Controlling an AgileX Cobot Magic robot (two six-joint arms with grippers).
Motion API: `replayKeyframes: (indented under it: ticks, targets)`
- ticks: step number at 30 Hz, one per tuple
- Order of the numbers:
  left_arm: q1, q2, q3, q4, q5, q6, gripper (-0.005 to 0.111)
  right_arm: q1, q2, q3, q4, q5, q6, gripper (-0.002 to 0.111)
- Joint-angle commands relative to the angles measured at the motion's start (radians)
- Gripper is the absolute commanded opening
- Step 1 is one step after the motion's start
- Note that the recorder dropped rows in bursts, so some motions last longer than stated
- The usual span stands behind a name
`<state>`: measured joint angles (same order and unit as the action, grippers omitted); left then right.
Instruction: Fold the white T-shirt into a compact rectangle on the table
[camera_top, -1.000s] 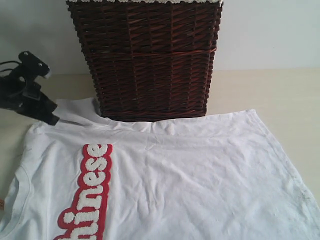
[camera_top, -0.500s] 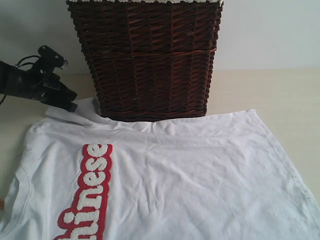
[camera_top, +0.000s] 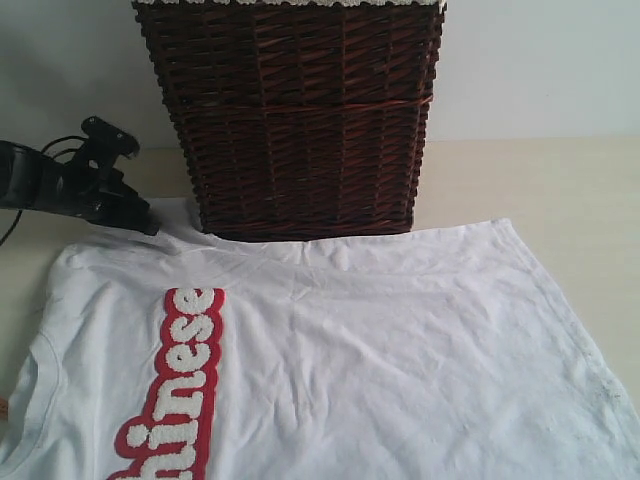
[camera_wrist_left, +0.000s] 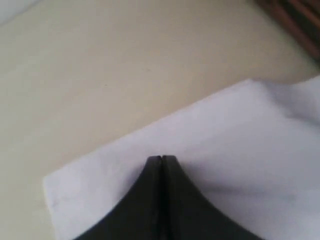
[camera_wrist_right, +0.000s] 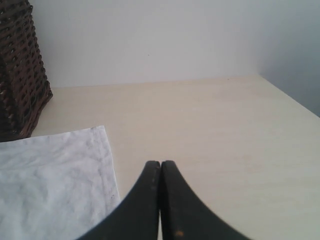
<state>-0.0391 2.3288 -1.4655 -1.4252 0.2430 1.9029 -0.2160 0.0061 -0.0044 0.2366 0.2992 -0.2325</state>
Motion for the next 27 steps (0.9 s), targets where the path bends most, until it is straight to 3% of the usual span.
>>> replayKeyframes:
  ticks: [1,10,14,16,24,27]
  targets:
    - [0.001,0.027,-0.041,-0.045,-0.051,0.0,0.0,0.001,-0.006,0.004,-0.006,-0.01,-0.001,0.0]
    - [0.008,-0.013,-0.077,-0.077,-0.038,-0.077,0.0,0.001,-0.006,0.004,-0.006,-0.01,-0.001,0.0]
    - [0.031,-0.04,-0.045,0.008,0.324,-0.144,0.0,0.001,-0.006,0.004,-0.006,-0.01,-0.001,0.0]
    - [0.031,-0.024,-0.045,0.072,0.411,-0.198,0.0,0.001,-0.006,0.004,-0.006,-0.01,-0.001,0.0]
    - [0.023,0.032,-0.045,0.302,0.408,-0.52,0.0,0.001,-0.006,0.004,-0.006,-0.01,-0.001,0.0]
    - [0.023,0.032,-0.045,0.316,0.323,-0.581,0.0,0.001,-0.006,0.004,-0.006,-0.01,-0.001,0.0]
